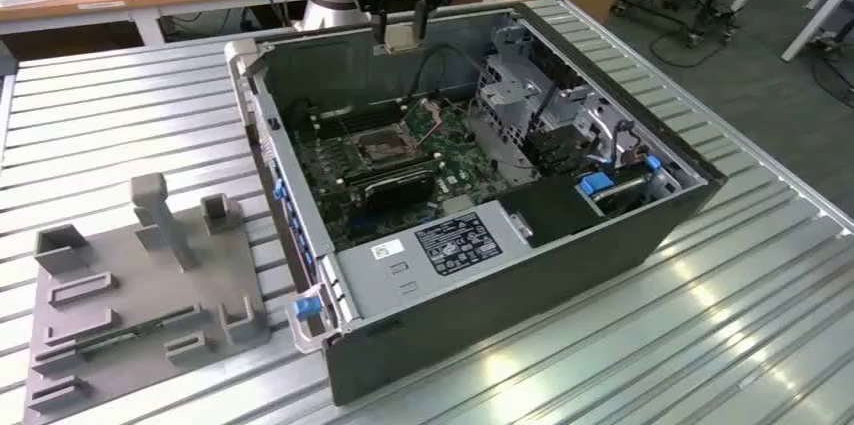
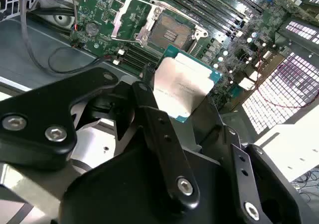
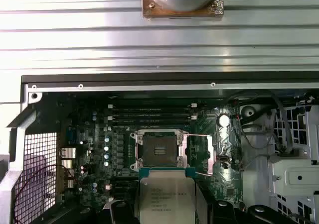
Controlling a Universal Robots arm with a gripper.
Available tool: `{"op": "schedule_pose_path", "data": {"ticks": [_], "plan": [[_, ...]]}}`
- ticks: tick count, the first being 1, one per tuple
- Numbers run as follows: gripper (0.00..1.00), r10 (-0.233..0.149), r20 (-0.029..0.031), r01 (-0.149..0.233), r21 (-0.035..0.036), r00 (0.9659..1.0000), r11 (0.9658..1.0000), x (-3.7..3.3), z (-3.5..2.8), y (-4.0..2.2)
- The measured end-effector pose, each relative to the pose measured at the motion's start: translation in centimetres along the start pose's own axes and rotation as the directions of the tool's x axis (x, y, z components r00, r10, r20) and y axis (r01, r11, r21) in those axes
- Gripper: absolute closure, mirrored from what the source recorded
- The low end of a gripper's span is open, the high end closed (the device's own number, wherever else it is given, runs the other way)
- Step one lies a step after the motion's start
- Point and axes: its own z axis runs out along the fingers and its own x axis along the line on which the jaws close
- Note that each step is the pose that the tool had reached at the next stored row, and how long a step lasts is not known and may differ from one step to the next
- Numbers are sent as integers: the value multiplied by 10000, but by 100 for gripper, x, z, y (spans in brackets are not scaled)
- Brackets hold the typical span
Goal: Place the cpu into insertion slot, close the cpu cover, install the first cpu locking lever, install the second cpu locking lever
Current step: 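Place the cpu into insertion slot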
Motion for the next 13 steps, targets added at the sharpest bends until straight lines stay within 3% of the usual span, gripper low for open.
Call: {"op": "schedule_pose_path", "data": {"ticks": [13], "plan": [[46, 0, 0, 0, 0, 10000, 10000, -1, 32, -3]]}}
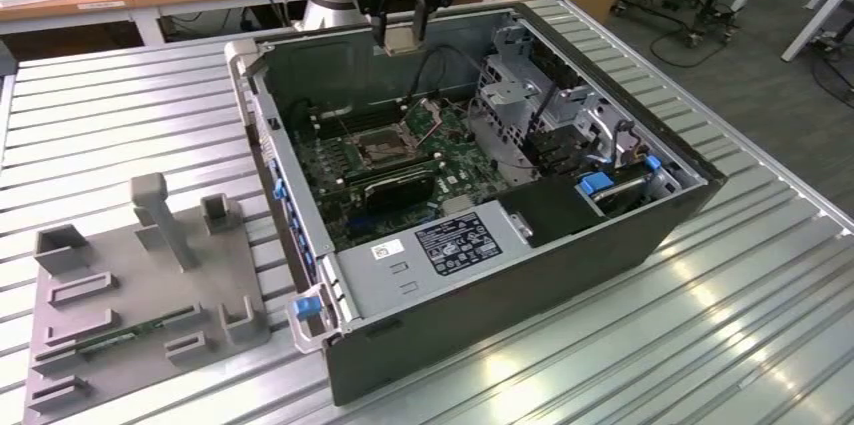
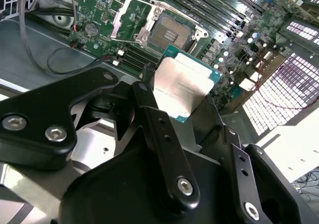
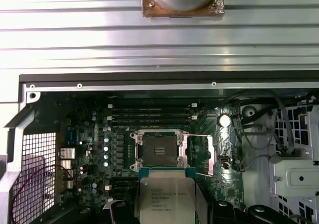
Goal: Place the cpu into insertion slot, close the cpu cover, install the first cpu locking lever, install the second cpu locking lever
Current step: 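Place the cpu into insertion slot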
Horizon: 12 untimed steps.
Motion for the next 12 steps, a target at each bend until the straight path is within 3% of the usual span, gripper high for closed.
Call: {"op": "schedule_pose_path", "data": {"ticks": [12], "plan": [[46, 0, 0, 0, 0, 10000, 10000, -1, 41, -4]]}}
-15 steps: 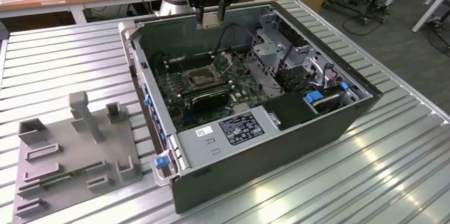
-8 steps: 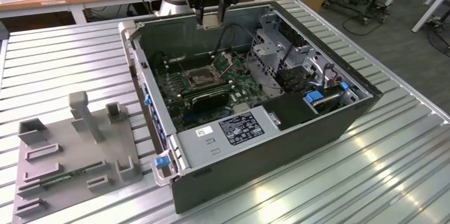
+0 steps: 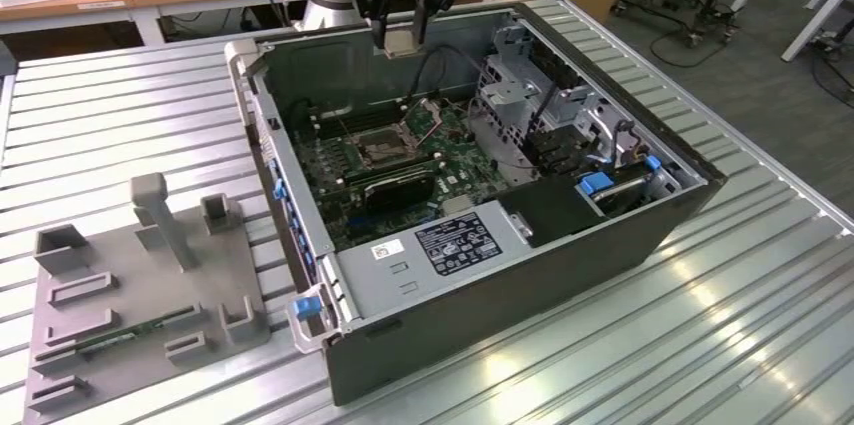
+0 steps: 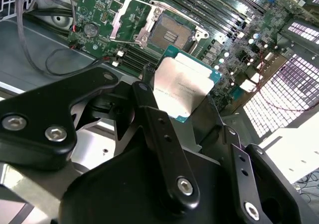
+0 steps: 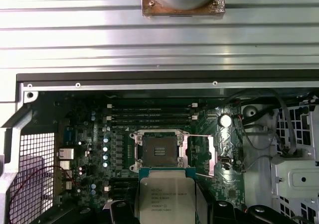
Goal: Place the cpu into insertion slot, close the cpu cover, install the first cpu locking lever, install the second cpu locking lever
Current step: 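Place the cpu into insertion slot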
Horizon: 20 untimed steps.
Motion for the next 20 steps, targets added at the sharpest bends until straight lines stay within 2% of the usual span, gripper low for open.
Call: {"op": "schedule_pose_path", "data": {"ticks": [9, 20], "plan": [[46, -1, 0, 1, 0, 10000, 10000, 0, 16, -1], [46, 0, -1, 0, 2, 10000, 10000, -2, 86, -8]]}}
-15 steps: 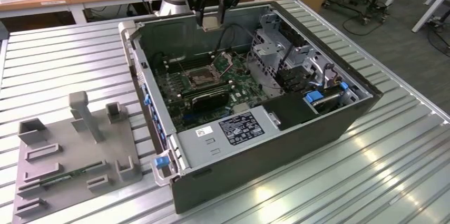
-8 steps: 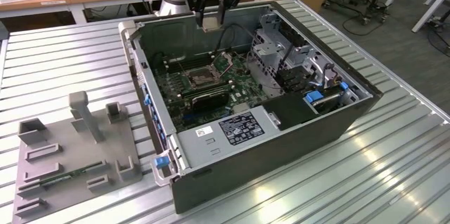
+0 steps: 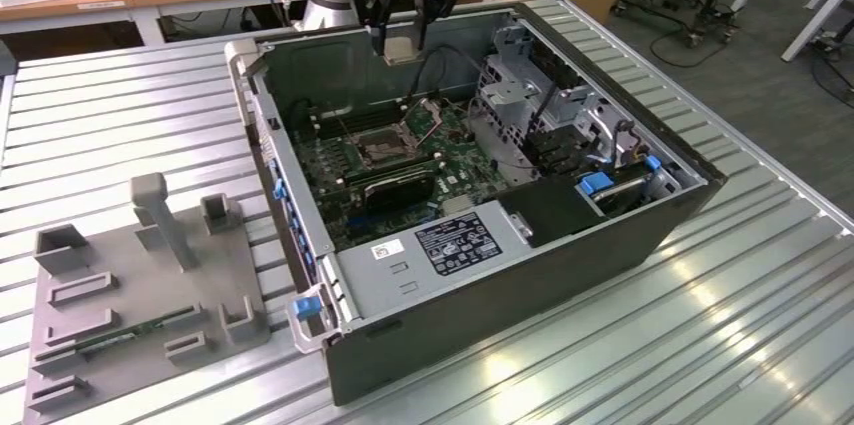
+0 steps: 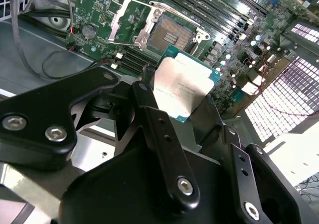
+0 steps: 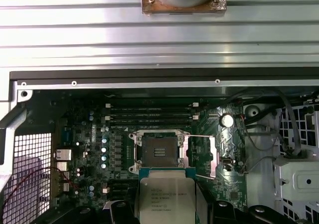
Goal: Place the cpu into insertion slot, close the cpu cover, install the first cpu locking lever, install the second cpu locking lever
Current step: 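Place the cpu into insertion slot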
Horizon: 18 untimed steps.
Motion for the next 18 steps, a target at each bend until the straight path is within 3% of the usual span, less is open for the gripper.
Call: {"op": "schedule_pose_path", "data": {"ticks": [18], "plan": [[46, 0, 1, 0, -2, 10000, 10000, -1, 62, -6]]}}
